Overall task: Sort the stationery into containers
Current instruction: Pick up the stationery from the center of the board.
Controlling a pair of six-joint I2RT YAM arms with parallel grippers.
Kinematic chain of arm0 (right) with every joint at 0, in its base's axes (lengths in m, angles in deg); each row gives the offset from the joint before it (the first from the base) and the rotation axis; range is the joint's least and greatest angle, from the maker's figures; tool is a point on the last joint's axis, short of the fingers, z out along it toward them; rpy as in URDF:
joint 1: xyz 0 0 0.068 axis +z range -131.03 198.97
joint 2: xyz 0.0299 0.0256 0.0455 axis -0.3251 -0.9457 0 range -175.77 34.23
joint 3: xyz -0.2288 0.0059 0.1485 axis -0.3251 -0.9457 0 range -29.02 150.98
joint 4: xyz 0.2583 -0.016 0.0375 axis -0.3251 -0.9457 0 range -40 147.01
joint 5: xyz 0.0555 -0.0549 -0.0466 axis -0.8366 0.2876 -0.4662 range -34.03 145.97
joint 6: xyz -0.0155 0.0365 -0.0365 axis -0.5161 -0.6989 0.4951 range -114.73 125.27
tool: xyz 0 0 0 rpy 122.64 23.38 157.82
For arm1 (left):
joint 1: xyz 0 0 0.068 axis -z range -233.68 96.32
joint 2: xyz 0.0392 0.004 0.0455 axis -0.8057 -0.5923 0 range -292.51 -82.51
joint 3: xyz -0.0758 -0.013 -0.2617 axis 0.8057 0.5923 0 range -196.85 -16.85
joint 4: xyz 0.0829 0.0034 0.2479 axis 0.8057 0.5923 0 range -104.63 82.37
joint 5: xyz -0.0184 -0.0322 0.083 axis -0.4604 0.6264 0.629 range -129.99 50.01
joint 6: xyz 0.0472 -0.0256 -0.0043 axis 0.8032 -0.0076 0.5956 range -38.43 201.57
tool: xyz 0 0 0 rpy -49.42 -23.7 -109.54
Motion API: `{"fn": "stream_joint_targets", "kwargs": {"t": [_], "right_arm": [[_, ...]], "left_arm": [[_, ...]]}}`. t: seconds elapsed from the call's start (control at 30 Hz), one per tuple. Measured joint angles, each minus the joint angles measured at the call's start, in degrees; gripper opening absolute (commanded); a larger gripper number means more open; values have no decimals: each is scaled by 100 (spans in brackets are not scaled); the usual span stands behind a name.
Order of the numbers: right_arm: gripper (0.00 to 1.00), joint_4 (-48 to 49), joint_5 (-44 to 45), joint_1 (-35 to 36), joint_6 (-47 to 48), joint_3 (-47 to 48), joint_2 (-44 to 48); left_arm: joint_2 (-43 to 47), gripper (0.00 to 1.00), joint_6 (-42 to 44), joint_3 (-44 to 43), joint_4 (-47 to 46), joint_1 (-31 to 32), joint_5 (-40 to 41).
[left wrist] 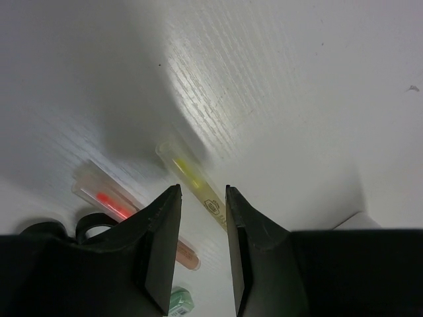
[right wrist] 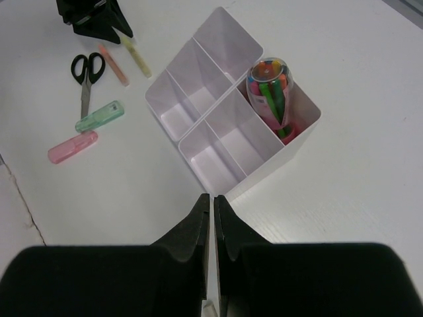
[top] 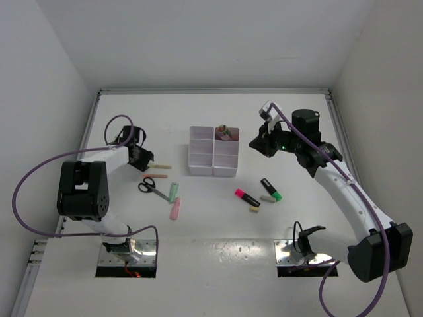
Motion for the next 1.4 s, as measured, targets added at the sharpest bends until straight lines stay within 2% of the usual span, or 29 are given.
{"fn": "stream_joint_targets", "kwargs": {"t": [0.27,0.57,0.93,1.13,1.4], "right_arm": [[6,0,2,0,0,-7,0],[5,0,2,0,0,-9,0],[5,0,0,0,2,-9,13],[5,4,-20,0,-2,-9,57],[5,22,-46,0,-2,-9,92]], "left_arm": [[-339,39,-48,-127,85,0,42],[-772,38,-144,-669,273,0,39],[-1488,35,7,-1777,1438,72,201],[-1580,34,72,-1939,1882,166,376],[-1665,8,164,-2020,2092,210,437]]}}
